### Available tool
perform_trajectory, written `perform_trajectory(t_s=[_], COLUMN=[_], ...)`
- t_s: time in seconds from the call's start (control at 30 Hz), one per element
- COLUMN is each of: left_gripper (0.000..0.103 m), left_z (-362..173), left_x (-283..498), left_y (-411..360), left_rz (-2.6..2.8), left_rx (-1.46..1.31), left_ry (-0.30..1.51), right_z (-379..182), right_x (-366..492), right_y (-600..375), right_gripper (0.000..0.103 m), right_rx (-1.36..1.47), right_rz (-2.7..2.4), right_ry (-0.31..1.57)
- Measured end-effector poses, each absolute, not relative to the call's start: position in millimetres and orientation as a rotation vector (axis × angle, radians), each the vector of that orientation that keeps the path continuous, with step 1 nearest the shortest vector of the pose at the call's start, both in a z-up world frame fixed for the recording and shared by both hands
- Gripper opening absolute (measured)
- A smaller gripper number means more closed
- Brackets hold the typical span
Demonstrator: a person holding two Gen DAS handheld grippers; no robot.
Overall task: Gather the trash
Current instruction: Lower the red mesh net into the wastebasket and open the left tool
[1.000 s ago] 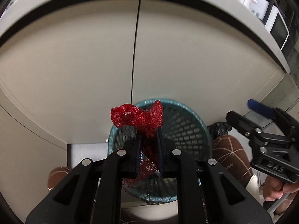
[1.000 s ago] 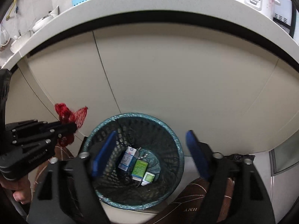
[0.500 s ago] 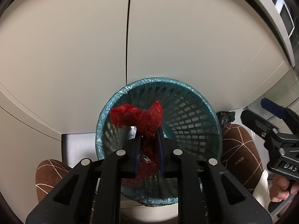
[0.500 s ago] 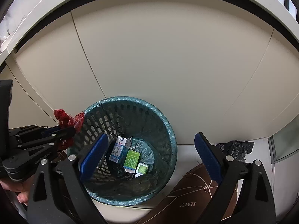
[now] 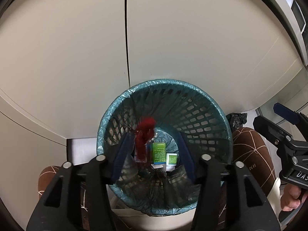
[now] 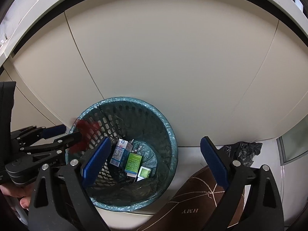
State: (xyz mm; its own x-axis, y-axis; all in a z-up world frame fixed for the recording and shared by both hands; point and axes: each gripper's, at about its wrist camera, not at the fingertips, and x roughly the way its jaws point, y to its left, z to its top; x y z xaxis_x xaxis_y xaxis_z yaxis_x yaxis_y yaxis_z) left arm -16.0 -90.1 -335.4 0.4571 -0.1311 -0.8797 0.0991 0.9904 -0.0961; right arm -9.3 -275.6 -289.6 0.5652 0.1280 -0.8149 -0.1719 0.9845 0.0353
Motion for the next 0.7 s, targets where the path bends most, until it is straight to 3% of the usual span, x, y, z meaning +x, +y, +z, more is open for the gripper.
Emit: perform_trajectory(t_s=[0.4,0.7], left_gripper=[0.096,0.097], left_z=[-307,-243], left_x=[-20,-25], left_y=[-82,-71], left_rz=[-0.114,-0.096], left_rx=[-0.051,-0.075], left_ry=[1.035,0.933], right_z=[-277,-222], right_x=[-11,-8], right_y=[-277,-287], right_gripper=[0.09,0.094], right_rx=[-0.055,-0.02], right_rz=[0.181,0.207], right_ry=[0.937,0.861])
